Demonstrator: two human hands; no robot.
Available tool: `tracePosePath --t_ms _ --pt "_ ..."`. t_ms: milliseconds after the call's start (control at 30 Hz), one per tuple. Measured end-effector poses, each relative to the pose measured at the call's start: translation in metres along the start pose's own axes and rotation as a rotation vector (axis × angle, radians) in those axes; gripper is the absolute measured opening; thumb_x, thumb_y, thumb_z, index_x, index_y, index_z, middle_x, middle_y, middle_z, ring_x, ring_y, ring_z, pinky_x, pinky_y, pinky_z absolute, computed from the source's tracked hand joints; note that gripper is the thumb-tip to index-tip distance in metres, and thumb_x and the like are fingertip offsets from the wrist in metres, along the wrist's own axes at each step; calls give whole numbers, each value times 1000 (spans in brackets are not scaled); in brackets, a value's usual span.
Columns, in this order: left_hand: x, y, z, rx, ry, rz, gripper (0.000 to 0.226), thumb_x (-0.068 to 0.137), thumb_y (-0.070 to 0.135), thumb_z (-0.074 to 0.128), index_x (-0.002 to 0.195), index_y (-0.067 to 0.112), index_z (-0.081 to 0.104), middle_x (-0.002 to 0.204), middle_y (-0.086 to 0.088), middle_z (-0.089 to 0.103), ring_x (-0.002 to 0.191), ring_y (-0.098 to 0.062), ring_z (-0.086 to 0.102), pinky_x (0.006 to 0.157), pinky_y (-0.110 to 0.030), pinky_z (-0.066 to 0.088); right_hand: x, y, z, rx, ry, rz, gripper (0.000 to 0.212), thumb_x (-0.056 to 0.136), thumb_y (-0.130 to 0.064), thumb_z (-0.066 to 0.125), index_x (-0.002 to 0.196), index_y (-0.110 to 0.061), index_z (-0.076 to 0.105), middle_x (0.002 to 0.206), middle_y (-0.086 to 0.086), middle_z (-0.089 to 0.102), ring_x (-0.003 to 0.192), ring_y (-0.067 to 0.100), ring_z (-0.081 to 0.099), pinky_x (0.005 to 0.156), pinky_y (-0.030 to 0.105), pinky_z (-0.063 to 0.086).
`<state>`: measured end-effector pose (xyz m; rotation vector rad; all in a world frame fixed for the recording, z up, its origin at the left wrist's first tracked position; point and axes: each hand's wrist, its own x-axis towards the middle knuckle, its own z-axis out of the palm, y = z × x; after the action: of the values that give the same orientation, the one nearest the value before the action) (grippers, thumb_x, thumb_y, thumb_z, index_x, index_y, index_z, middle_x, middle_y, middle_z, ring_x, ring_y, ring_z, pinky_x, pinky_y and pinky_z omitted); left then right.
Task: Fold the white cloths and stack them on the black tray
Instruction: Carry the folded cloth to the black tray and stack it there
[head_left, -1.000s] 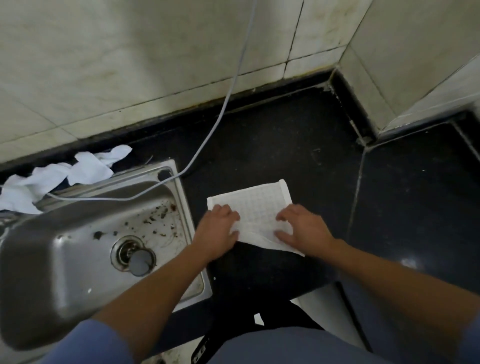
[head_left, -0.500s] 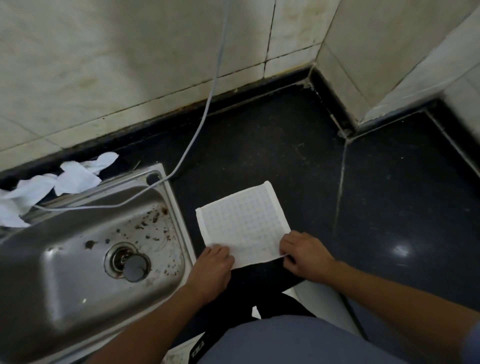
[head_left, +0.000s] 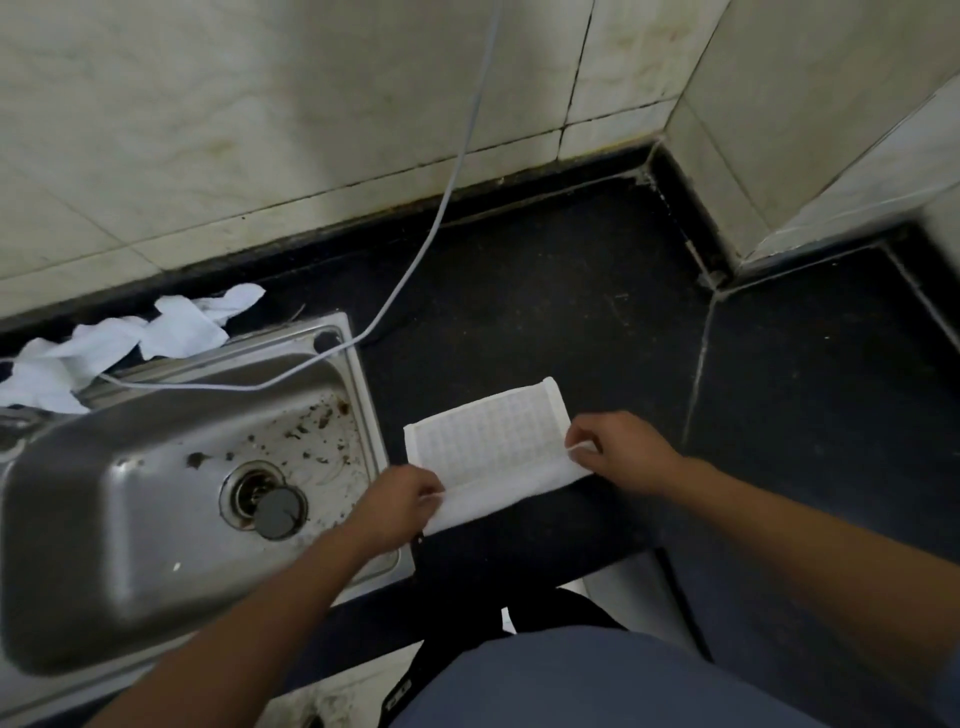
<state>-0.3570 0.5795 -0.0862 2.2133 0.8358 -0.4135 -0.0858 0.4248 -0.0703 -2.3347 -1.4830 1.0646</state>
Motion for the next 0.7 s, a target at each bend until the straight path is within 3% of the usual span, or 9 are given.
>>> tracePosePath --t_ms 233,400,567,700 --pt "43 -14 -34 -116 178 -201 12 83 16 68 83 5 72 72 -8 65 71 -26 67 71 -35 54 60 -13 -11 47 119 120 11 86 -29 66 95 -24 63 86 -4 62 83 18 61 70 30 47" --pt "63 -22 -28 -125 213 -282 10 83 15 67 84 6 70 80 -14 69 73 -28 67 72 -38 57 84 -13 0 21 158 202 12 89 -29 62 98 -22 61 94 2 65 88 22 62 74 35 51" --pt "74 -28 -17 -106 251 -357 8 83 20 66 77 16 62 78 -10 68 72 -26 66 72 -39 56 90 -10 11 -86 174 241 19 93 -32 55 107 -21 57 100 5 65 92 26 62 75 35 48" --pt "62 -25 -13 -15 418 -366 13 87 23 61 96 13 57 89 -9 62 82 -28 60 72 -39 51 81 -14 13 -183 241 216 32 93 -31 56 123 -21 52 119 5 53 107 24 53 78 36 46"
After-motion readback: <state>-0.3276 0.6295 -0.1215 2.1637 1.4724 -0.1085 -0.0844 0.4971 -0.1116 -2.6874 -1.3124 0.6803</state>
